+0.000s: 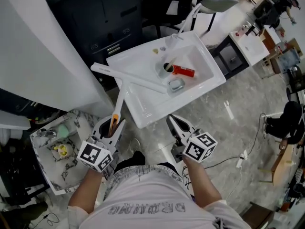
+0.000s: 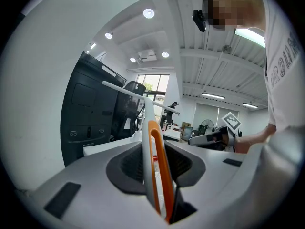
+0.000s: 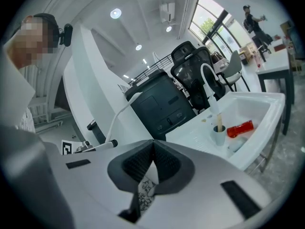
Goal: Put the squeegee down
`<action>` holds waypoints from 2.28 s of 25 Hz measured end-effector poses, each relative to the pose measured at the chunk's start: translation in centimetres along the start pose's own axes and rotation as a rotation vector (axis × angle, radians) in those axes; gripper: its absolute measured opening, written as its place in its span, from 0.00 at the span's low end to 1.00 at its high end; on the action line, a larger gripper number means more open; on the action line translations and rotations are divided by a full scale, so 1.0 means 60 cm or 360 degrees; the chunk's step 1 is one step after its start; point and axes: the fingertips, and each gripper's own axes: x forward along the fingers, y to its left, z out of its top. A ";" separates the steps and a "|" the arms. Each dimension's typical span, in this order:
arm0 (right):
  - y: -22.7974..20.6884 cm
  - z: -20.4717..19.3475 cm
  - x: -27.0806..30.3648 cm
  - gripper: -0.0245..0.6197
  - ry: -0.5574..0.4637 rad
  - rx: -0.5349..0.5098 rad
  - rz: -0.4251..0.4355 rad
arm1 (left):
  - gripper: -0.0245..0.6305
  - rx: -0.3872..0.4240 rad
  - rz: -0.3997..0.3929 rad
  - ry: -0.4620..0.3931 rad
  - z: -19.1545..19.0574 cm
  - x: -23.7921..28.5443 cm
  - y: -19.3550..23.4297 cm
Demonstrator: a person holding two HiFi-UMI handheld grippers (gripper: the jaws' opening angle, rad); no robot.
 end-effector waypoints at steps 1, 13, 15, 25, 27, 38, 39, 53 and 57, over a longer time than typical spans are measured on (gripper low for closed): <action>0.001 0.002 0.007 0.05 -0.0002 0.0003 -0.0007 | 0.21 -0.0001 -0.0006 0.0005 0.002 0.002 0.009; -0.001 0.012 0.051 0.05 -0.0019 0.0019 -0.0054 | 0.21 -0.0001 -0.0052 -0.0009 0.012 0.019 0.060; -0.002 0.016 0.053 0.05 -0.0025 0.0015 -0.0056 | 0.21 -0.0005 -0.0049 -0.0006 0.014 0.022 0.062; -0.029 0.036 0.070 0.05 -0.0023 0.0017 -0.0043 | 0.21 -0.0018 -0.0026 0.0000 0.019 0.060 0.073; -0.040 0.041 0.075 0.05 -0.0022 0.0024 -0.0034 | 0.21 -0.0020 -0.0016 0.0001 0.019 0.072 0.075; -0.112 0.086 0.114 0.05 0.0043 0.0028 0.0037 | 0.21 -0.0032 0.0070 0.0018 0.014 0.155 0.092; -0.119 0.090 0.117 0.05 0.0053 0.0027 0.0043 | 0.21 -0.0034 0.0078 0.0019 0.013 0.163 0.094; -0.230 0.134 0.167 0.05 0.0199 0.0046 0.0075 | 0.21 -0.0061 0.0202 0.0055 -0.007 0.274 0.126; -0.256 0.147 0.179 0.05 0.0222 0.0048 0.0091 | 0.21 -0.0066 0.0228 0.0070 -0.016 0.303 0.134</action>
